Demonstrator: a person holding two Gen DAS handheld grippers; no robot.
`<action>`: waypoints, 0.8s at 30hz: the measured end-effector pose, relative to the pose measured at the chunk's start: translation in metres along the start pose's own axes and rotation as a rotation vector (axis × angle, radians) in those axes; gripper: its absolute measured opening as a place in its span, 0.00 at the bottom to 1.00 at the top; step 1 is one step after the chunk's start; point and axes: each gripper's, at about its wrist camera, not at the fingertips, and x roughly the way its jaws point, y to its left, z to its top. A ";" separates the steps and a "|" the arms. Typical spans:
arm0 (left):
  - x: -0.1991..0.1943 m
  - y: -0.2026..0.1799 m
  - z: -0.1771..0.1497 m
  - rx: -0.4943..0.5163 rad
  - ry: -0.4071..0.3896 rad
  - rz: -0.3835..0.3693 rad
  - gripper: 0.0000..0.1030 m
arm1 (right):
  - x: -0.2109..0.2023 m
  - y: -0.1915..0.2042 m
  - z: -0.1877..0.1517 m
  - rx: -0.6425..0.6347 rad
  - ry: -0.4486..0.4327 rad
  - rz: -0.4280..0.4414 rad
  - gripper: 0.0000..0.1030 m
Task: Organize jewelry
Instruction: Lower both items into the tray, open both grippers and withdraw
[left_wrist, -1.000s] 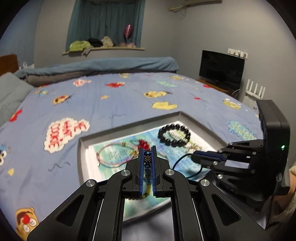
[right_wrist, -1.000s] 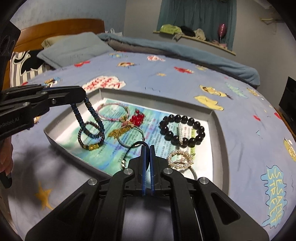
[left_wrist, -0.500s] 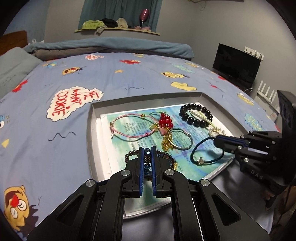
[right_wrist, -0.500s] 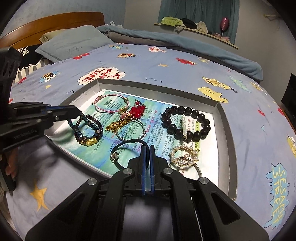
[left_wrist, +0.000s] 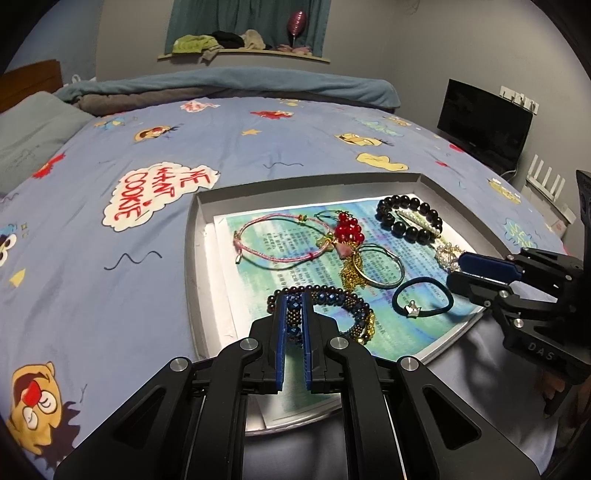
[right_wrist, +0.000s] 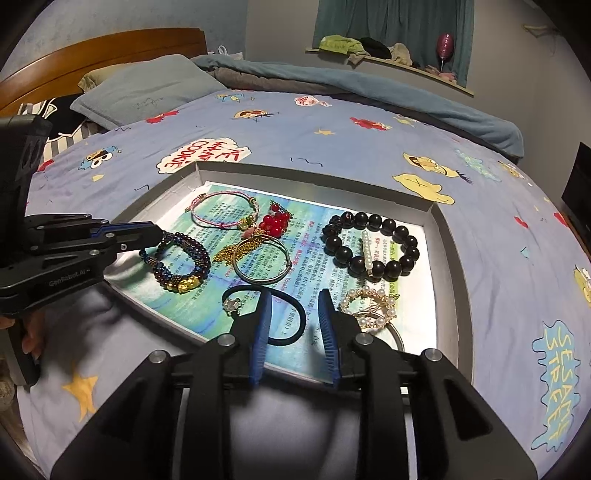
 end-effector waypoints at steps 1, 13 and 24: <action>-0.001 0.000 0.000 0.001 -0.002 0.008 0.17 | -0.001 0.000 0.000 0.002 -0.003 0.001 0.26; -0.028 0.002 0.004 -0.013 -0.082 0.094 0.81 | -0.024 -0.006 -0.006 0.048 -0.052 -0.003 0.66; -0.085 -0.010 -0.003 -0.017 -0.122 0.147 0.93 | -0.082 -0.013 -0.019 0.113 -0.104 -0.030 0.95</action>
